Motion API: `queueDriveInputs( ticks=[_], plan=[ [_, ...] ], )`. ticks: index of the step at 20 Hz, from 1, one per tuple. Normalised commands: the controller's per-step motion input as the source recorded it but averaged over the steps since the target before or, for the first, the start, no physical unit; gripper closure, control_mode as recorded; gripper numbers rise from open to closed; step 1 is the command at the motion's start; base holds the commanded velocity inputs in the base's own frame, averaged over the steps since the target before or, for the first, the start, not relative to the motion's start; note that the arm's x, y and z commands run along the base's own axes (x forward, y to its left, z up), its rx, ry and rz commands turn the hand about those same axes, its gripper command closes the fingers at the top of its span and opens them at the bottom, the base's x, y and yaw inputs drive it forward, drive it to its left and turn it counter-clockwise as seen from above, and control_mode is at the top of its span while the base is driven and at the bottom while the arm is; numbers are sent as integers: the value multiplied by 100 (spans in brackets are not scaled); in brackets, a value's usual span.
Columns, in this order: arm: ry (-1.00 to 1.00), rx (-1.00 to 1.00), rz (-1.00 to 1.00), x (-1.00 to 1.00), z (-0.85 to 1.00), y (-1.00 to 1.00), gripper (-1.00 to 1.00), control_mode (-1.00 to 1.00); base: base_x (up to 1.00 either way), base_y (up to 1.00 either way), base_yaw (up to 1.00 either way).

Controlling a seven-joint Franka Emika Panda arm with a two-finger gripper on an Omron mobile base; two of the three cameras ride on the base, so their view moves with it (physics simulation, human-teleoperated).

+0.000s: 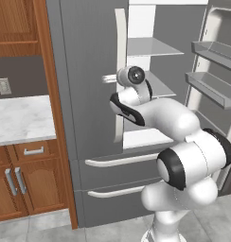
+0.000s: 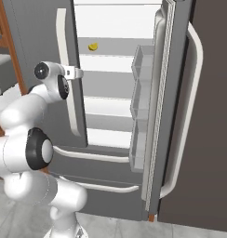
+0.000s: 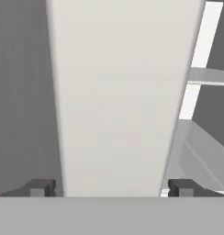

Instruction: There is a bowl on the dining counter. Grab a lemon wedge from the fridge and place it in the bowl. Then get the liquor bottle and glass cup from the cabinet and place them next to the bowl.

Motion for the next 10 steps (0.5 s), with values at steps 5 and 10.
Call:
queueDriveInputs(
  ticks=[5,10],
  plan=[
    [2,5,0,43,-1,8,100,-100,0,0,0],
    [7,6,4,10,0,12,100,-100,0,0,0]
  ],
)
